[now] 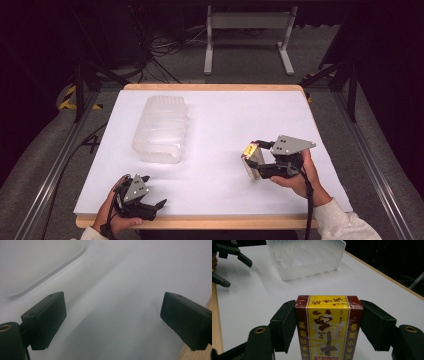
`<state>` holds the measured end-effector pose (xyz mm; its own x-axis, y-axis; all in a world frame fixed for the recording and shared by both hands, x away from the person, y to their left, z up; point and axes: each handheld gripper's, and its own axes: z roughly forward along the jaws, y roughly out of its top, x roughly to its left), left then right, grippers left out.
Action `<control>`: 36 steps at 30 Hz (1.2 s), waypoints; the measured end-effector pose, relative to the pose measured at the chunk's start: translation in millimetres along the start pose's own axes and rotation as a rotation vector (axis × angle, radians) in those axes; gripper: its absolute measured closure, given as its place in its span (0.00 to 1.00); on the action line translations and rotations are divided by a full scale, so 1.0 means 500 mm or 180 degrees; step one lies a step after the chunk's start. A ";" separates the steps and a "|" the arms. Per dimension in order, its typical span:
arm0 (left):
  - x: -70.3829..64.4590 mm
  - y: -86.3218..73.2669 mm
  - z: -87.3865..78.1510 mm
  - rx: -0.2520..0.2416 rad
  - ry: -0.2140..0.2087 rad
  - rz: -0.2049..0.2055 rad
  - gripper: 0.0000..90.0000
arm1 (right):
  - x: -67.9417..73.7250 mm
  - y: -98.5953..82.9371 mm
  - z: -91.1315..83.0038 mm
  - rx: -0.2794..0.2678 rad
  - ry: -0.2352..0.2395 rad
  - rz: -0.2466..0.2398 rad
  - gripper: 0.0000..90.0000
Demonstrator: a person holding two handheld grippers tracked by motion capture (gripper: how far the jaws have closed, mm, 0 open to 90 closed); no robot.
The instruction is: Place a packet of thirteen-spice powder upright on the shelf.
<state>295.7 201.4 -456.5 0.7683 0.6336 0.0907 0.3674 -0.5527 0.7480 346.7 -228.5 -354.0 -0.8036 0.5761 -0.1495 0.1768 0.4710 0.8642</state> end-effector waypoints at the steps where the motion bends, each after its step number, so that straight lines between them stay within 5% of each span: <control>1: 0.000 0.000 0.000 -0.0002 -0.0001 0.0001 0.08 | 0.003 0.004 0.004 -0.0014 -0.0004 -0.0007 0.37; 21: 0.002 -0.001 -0.006 -0.0075 0.0018 -0.0030 0.08 | 0.033 0.081 0.111 -0.0269 -0.0105 -0.0005 0.37; 36: 0.001 -0.008 -0.014 -0.0106 0.0032 -0.0074 0.08 | 0.029 0.151 0.208 -0.0567 -0.0171 0.0230 0.37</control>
<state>290.8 208.0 -454.8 0.7545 0.6514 0.0795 0.3672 -0.5195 0.7715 407.5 -115.3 -340.6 -0.7602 0.6411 -0.1053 0.1258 0.3043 0.9442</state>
